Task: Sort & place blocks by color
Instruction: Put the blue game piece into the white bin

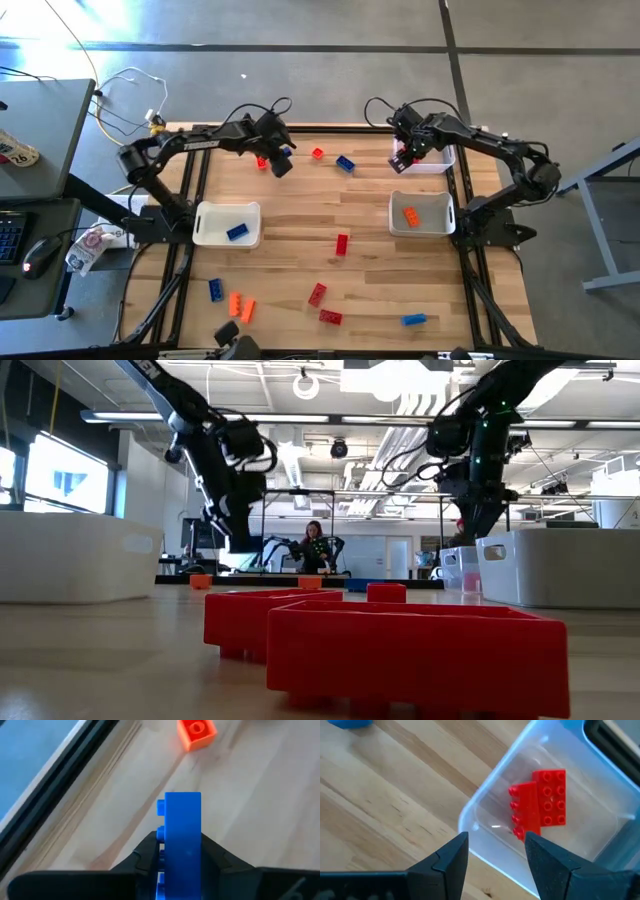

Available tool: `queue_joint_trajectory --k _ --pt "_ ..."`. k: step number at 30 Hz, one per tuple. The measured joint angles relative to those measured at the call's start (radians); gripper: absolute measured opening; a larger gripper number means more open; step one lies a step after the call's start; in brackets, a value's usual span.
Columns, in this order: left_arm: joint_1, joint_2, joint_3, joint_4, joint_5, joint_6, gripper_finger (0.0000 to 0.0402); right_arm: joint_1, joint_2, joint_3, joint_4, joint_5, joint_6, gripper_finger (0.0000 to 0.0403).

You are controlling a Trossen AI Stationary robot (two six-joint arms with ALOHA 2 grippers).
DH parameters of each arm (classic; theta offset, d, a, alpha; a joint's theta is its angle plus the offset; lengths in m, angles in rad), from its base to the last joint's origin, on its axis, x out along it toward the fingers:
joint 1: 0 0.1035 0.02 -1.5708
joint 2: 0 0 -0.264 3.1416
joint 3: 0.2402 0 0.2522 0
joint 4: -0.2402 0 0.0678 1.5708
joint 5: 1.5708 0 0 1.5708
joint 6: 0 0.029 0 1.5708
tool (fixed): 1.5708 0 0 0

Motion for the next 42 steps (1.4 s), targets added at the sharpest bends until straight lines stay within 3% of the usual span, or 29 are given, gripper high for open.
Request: queue_joint_trajectory --k 18,27,34,42 --pt "-0.209 -0.359 0.0 -0.37 -0.007 -0.102 0.0068 0.199 -0.001 0.064 0.065 -0.025 0.042 0.0181" --pt "-0.338 -0.397 0.0 -0.598 -0.049 -0.227 0.007 0.298 -0.001 0.064 0.223 -0.142 0.042 0.0181" --pt "-0.453 -0.397 -0.002 -0.714 -0.049 -0.315 0.007 0.355 -0.001 0.064 0.246 -0.129 0.049 0.0181" --pt "-0.582 -0.396 -0.072 -0.739 -0.049 -0.442 0.0071 0.409 -0.001 0.064 0.247 -0.125 0.073 0.0181"
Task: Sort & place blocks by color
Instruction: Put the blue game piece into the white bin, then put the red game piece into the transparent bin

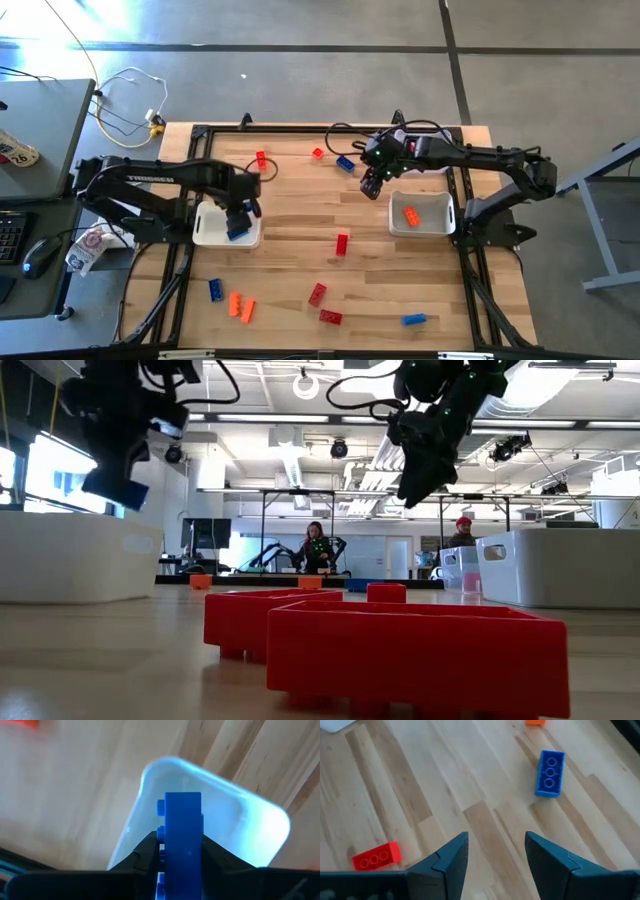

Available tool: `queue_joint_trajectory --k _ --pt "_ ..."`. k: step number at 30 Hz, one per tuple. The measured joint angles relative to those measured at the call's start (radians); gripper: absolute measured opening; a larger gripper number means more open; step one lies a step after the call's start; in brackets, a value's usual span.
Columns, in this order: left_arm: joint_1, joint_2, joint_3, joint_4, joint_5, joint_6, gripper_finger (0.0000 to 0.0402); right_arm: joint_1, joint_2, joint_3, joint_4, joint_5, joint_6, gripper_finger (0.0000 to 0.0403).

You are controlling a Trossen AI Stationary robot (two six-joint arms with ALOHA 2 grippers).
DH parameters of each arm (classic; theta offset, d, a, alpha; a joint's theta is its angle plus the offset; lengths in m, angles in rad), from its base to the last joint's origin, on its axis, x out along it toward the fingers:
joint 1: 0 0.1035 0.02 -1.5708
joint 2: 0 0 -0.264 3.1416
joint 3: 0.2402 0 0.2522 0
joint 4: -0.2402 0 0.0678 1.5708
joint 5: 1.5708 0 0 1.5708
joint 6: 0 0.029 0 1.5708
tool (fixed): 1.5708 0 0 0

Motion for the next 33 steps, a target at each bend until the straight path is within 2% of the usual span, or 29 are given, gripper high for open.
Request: queue_joint_trajectory --k 7,14,20,26,33 --pt "-0.087 0.0 -0.076 0.0 0.024 -0.128 0.0072 0.031 0.0 0.0 0.0 0.001 0.003 0.0181" --pt "-0.127 0.0 -0.103 0.0 0.021 -0.215 0.0085 0.068 0.0 0.0 0.0 -0.011 -0.004 0.0181" --pt "-0.138 0.001 -0.103 0.0 0.019 -0.279 0.0103 0.117 0.0 0.0 -0.001 -0.087 -0.077 0.0181" --pt "-0.137 0.001 -0.103 0.0 0.019 -0.313 0.013 0.18 0.0 0.0 0.0 -0.139 -0.167 0.0181" --pt "-0.137 0.001 -0.103 0.001 0.015 -0.311 0.0183 0.236 0.0 0.0 0.017 -0.139 -0.224 0.0181"
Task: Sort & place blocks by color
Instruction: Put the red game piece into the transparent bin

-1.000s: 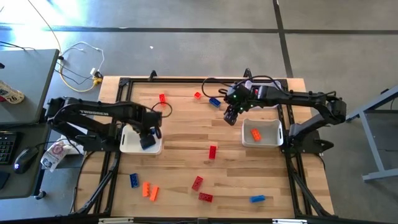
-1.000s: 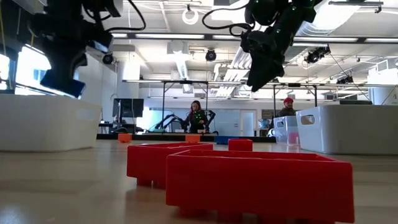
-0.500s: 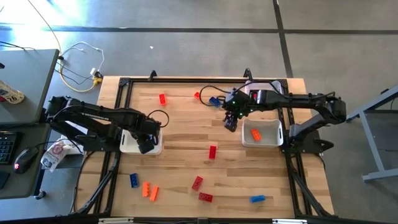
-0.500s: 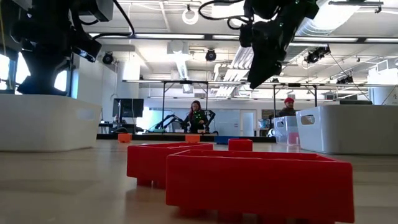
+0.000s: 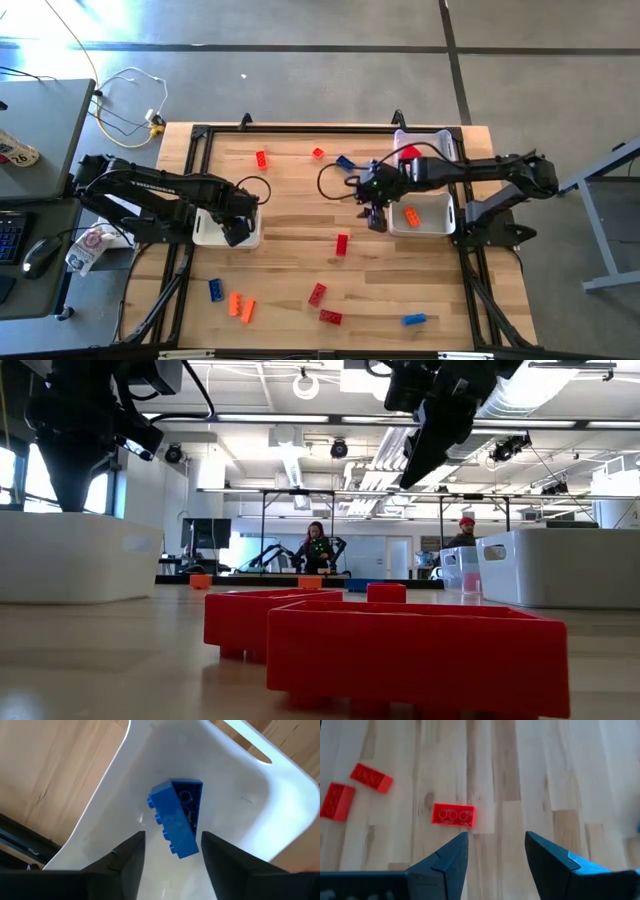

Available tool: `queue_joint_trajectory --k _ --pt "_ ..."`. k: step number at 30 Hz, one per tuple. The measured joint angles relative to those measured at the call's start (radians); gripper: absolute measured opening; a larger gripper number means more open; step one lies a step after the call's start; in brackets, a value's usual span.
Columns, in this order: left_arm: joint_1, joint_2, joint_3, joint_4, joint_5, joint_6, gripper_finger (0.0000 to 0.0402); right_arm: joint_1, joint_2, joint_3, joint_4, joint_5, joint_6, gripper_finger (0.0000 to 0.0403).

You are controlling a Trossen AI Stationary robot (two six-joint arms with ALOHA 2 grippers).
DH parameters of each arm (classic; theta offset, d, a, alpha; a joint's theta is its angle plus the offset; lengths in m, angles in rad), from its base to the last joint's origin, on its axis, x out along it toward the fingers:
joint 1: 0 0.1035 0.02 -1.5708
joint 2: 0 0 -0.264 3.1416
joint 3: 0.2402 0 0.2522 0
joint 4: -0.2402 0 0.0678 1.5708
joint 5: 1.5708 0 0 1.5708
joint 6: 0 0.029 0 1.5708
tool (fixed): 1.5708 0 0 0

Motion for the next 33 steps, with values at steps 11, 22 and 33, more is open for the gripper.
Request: queue_joint_trajectory --k 11,22,33 --pt "0.006 0.0 0.0 0.004 0.003 -0.031 0.0215 0.055 0.0 0.0 0.111 -0.022 -0.427 0.0181" --pt "0.005 0.0 0.0 0.029 0.004 -0.035 0.0212 0.098 0.0 0.0 0.226 -0.06 -0.716 0.0181" --pt "0.005 0.0 0.0 0.031 0.011 -0.09 0.0212 0.145 0.087 0.0 0.234 -0.123 -0.823 0.0181"
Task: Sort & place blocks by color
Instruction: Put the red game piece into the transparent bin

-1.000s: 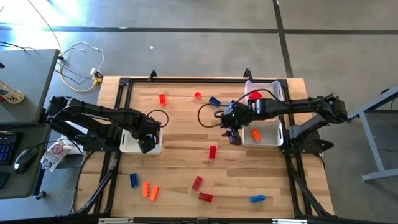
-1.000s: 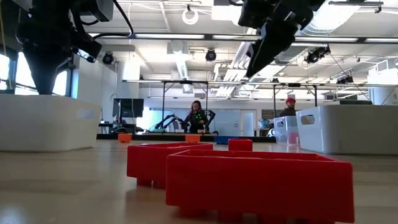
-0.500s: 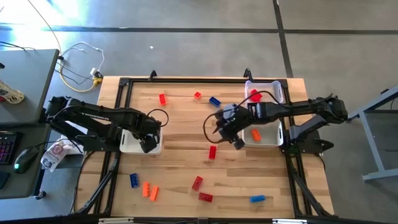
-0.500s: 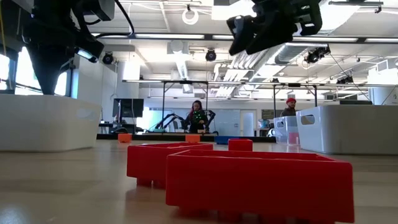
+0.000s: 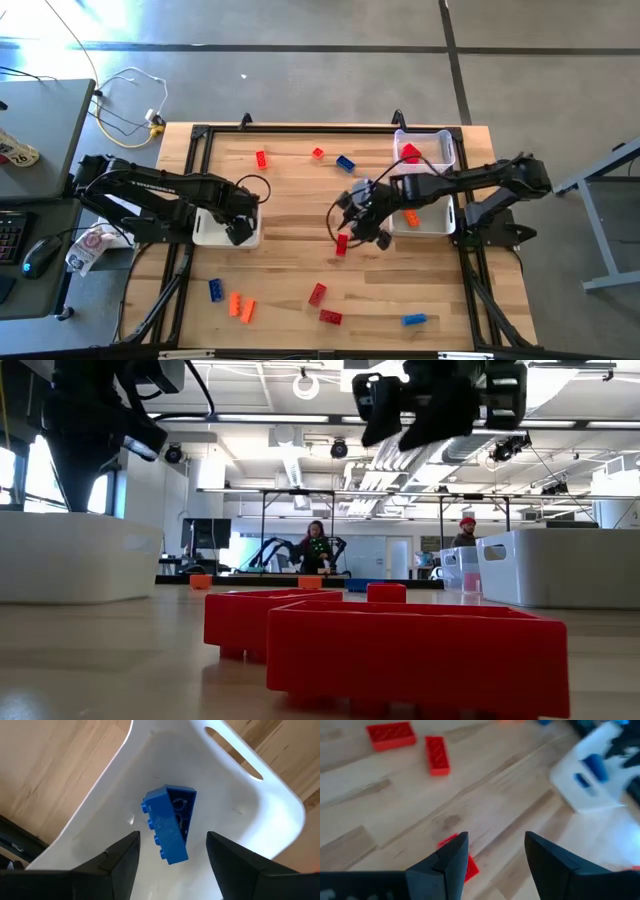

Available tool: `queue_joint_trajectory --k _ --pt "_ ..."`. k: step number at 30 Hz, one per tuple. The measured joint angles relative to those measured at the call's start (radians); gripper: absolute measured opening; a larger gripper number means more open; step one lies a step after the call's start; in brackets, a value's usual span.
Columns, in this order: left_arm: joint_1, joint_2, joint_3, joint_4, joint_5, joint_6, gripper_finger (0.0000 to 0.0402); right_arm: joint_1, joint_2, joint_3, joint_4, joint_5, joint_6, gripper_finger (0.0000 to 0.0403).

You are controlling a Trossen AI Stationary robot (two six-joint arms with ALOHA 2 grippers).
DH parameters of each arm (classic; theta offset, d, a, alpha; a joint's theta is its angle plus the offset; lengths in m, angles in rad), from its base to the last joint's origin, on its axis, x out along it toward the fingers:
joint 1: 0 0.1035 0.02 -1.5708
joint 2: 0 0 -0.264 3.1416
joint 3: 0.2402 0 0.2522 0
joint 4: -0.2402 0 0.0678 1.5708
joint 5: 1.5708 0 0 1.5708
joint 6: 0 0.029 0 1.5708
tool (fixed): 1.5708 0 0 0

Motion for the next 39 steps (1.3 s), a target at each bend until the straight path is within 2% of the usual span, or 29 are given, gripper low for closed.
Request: queue_joint_trajectory --k 19,30,34,39 --pt "-0.002 0.0 0.0 0.016 0.023 -0.023 0.0212 0.024 0.264 0.0 0.026 0.013 -0.111 0.0181" --pt "-0.002 0.0 0.0 0.022 0.02 -0.023 0.0212 0.047 0.323 0.0 0.05 0.068 -0.221 0.0181" --pt "-0.002 0.0 0.0 0.024 0.019 -0.023 0.0212 0.059 0.323 0.0 0.061 0.118 -0.275 0.0181" --pt "-0.002 0.0 0.0 0.036 0.019 -0.023 0.0212 0.059 0.332 0.0 0.083 0.137 -0.286 0.0181"
